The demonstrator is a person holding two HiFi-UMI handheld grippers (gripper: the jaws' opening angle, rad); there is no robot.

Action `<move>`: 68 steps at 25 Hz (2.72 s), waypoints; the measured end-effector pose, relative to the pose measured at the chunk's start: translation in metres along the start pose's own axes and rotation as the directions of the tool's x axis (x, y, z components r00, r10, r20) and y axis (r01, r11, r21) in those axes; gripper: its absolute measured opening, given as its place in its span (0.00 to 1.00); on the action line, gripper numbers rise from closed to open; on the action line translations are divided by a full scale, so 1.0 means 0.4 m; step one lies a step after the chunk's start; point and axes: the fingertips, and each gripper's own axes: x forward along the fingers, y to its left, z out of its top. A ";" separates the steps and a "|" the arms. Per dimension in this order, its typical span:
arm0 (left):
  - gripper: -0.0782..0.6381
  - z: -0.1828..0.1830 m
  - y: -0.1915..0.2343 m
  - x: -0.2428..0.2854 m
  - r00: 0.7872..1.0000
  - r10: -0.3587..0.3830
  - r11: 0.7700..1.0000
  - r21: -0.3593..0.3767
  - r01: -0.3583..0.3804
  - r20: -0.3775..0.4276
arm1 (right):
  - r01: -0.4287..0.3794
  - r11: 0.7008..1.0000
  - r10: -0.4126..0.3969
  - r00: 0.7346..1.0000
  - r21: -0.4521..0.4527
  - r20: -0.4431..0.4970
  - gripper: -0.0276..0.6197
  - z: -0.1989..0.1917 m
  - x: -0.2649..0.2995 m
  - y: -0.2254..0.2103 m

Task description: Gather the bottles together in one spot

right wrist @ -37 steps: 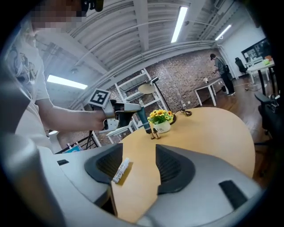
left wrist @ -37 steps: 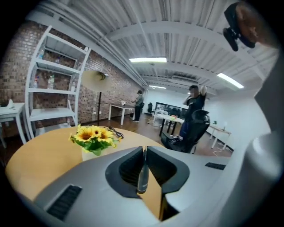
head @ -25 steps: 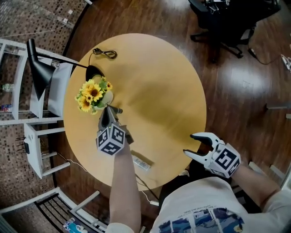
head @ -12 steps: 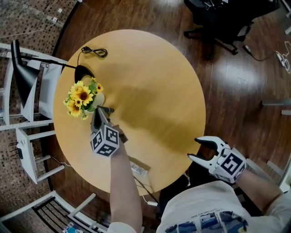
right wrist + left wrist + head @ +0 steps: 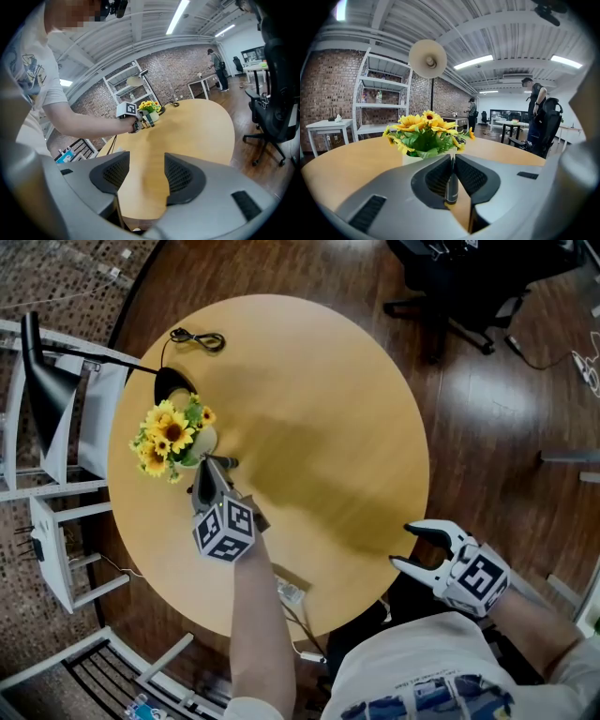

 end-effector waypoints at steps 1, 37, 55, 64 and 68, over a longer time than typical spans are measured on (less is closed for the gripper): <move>0.15 -0.001 0.001 -0.001 1.000 0.001 1.000 0.001 -0.001 -0.001 | 0.000 1.000 0.000 1.000 -0.002 -0.001 0.44 0.001 0.002 -0.002; 0.25 0.094 0.013 -0.713 0.985 -0.173 0.985 0.002 0.173 0.022 | -0.028 0.956 0.067 0.990 -0.293 0.122 0.44 0.105 -0.037 0.228; 0.38 -0.107 0.170 -1.558 0.973 -0.232 0.956 -0.179 0.232 0.020 | 0.201 0.901 -0.139 0.973 -0.385 0.183 0.47 -0.038 -0.332 0.668; 0.40 -0.175 0.192 -1.720 0.968 -0.251 0.951 -0.193 0.242 -0.024 | 0.221 0.899 -0.176 0.973 -0.377 0.151 0.51 -0.194 -0.414 0.793; 0.40 -0.202 0.189 -1.753 0.961 -0.273 0.943 -0.211 0.257 -0.052 | 0.216 0.897 -0.175 0.975 -0.385 0.138 0.51 -0.218 -0.412 0.826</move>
